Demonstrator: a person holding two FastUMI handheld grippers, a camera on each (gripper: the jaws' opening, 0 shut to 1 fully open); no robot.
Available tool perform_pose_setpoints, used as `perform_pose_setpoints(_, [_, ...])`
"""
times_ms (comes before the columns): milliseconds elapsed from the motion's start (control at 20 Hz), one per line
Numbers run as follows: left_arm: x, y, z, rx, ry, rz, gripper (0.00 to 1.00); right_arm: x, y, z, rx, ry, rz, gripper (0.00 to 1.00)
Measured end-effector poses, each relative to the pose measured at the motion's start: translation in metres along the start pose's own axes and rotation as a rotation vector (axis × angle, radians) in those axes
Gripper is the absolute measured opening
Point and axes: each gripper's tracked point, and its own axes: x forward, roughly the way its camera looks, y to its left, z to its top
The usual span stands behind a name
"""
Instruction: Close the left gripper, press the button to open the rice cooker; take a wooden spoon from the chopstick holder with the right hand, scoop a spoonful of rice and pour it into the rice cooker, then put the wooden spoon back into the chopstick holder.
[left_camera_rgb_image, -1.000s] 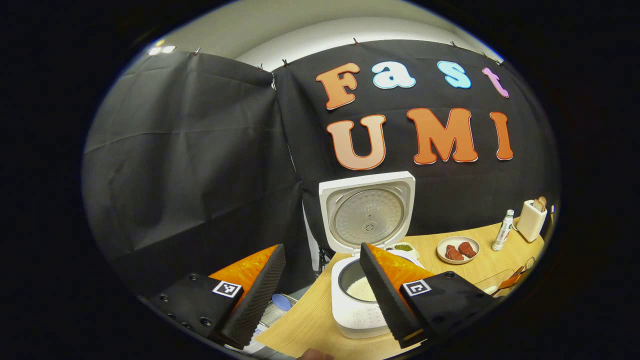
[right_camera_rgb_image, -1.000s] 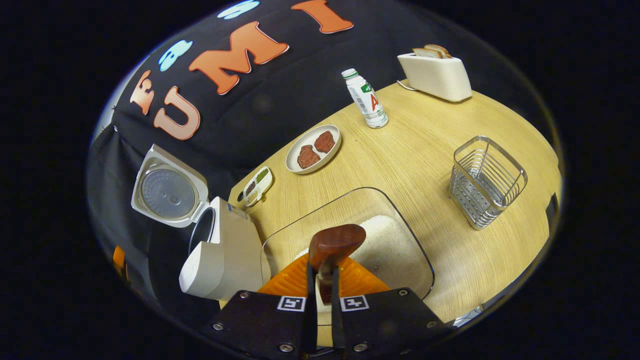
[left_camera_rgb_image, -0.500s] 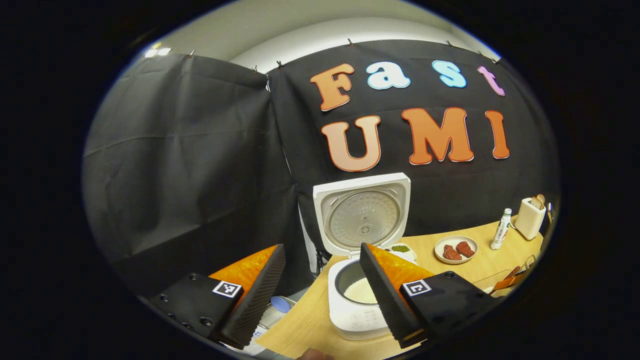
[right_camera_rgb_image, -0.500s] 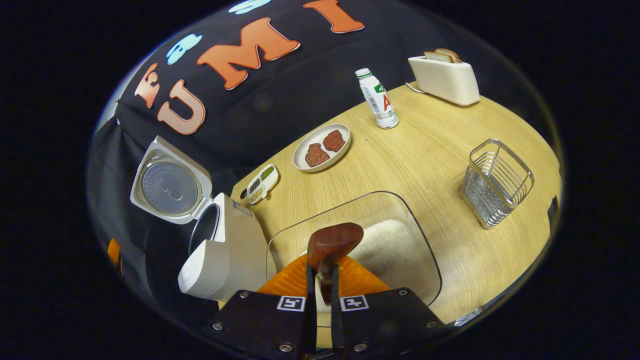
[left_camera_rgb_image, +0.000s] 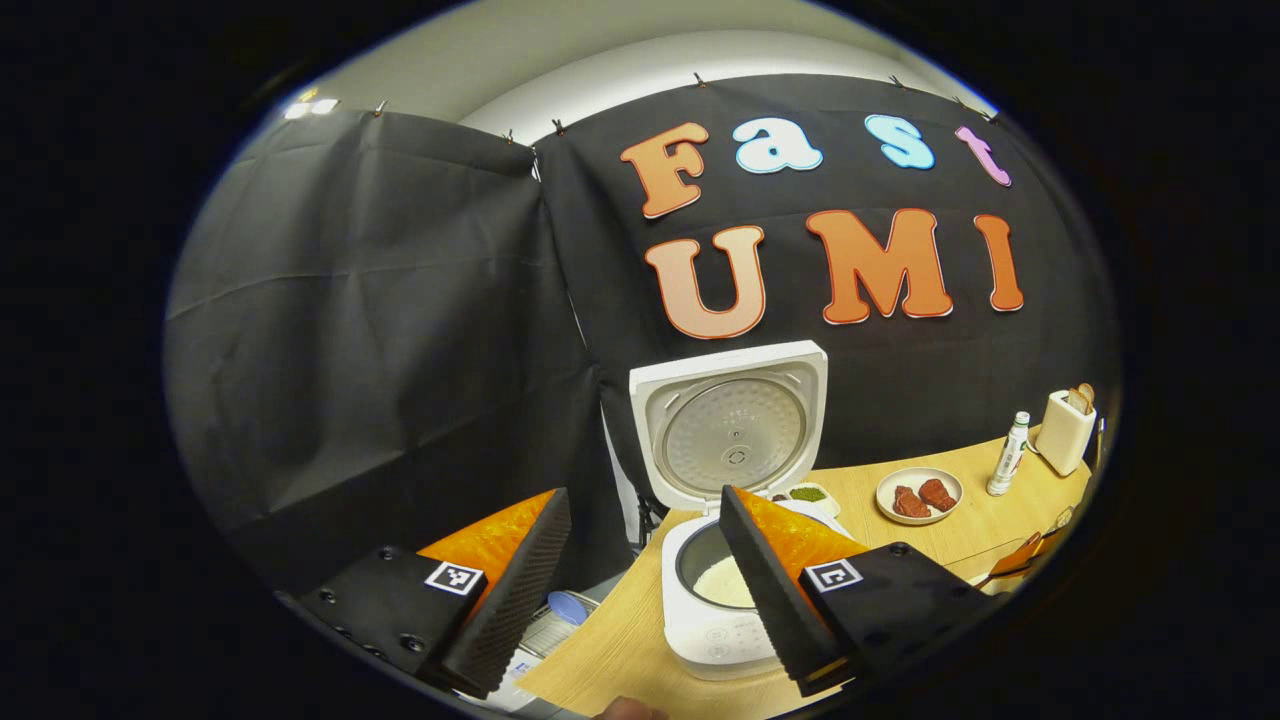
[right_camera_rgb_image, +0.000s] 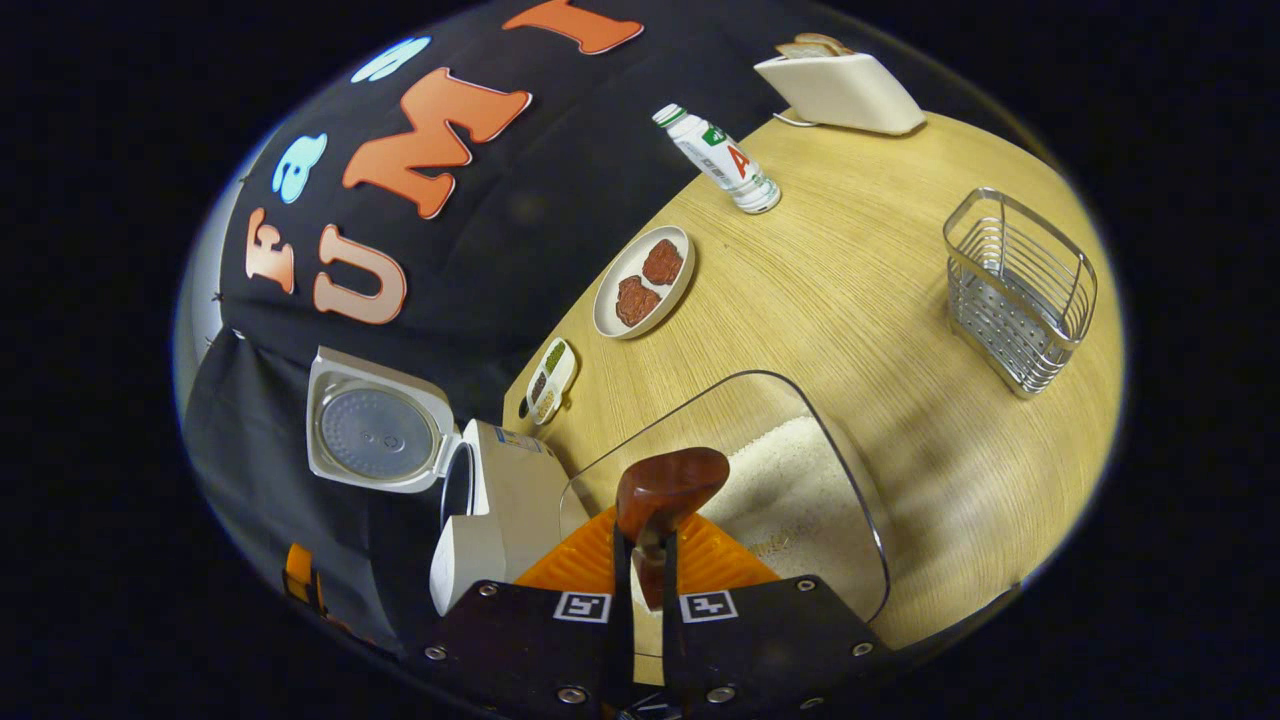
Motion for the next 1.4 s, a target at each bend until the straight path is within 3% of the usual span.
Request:
perform_pose_setpoints(300, [-0.001,-0.021,0.011,0.005,-0.013,-0.016,1.00,-0.017,-0.019,0.022,0.120,-0.010,0.062,0.11])
perform_pose_setpoints(550, [-0.005,-0.038,0.020,0.002,-0.026,-0.023,1.00,-0.039,-0.008,0.053,0.253,-0.024,0.176,0.11])
perform_pose_setpoints(850, [-0.015,-0.049,0.028,-0.010,-0.040,-0.014,0.99,-0.059,0.023,0.080,0.367,-0.012,0.313,0.11])
perform_pose_setpoints(1400, [-0.035,-0.015,0.023,-0.043,-0.038,0.086,0.99,-0.049,0.104,0.089,0.364,0.078,0.457,0.11])
